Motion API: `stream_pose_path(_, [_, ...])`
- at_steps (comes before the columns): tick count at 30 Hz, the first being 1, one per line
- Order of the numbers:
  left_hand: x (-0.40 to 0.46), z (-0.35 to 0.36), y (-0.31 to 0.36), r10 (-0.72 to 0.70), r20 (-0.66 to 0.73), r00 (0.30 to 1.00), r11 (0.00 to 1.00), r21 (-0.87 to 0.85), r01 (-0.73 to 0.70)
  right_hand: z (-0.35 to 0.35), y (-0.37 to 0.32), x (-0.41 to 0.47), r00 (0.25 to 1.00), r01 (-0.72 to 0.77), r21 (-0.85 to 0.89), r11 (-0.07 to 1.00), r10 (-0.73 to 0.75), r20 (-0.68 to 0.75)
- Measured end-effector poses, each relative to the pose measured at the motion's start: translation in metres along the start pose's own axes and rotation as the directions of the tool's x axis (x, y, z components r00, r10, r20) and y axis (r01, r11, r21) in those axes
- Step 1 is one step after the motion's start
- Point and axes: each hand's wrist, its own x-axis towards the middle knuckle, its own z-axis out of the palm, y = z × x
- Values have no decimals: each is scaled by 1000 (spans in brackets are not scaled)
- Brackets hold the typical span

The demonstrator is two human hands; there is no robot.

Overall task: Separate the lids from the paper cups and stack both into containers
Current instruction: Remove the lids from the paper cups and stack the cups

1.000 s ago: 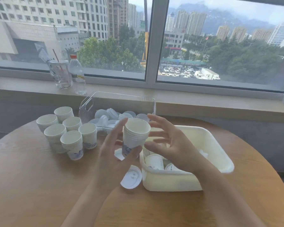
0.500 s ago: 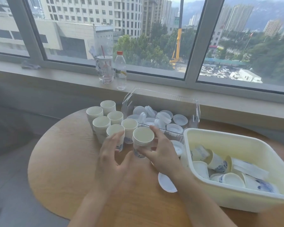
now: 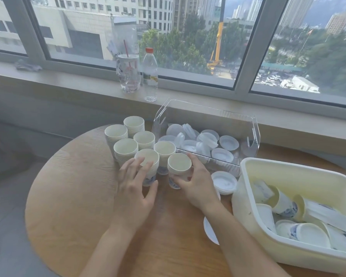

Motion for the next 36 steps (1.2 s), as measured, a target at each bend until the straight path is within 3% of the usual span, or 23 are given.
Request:
stream_pose_path(7, [2,-5,5,7,-11,1000,1000,-9,-7,-10,-11,-3,999,36,-87,996,-34,33])
stream_pose_path(13, [8,-21,43,118,-45,992,992,-29,-120,-51,-42,-31,977,214,-123,969,-210,48])
stream_pose_path(18, [8,-14,97,227,-41,973,970,-80,-229,-114,-46,-58,966,245,-169,955,-226,124])
stream_pose_path(28, [-8,33,181,399,52,915,894,-244,-376,-233,21,-76,996,30,-372,928,2,85])
stream_pose_path(33, [-5,40,189,356,69,932,890,-330,-315,-247,41,-63,967,31,-516,856,106,234])
stream_pose_path(36, [-6,41,188,306,166,938,885,-412,-216,-244,42,-45,941,92,-604,792,128,312])
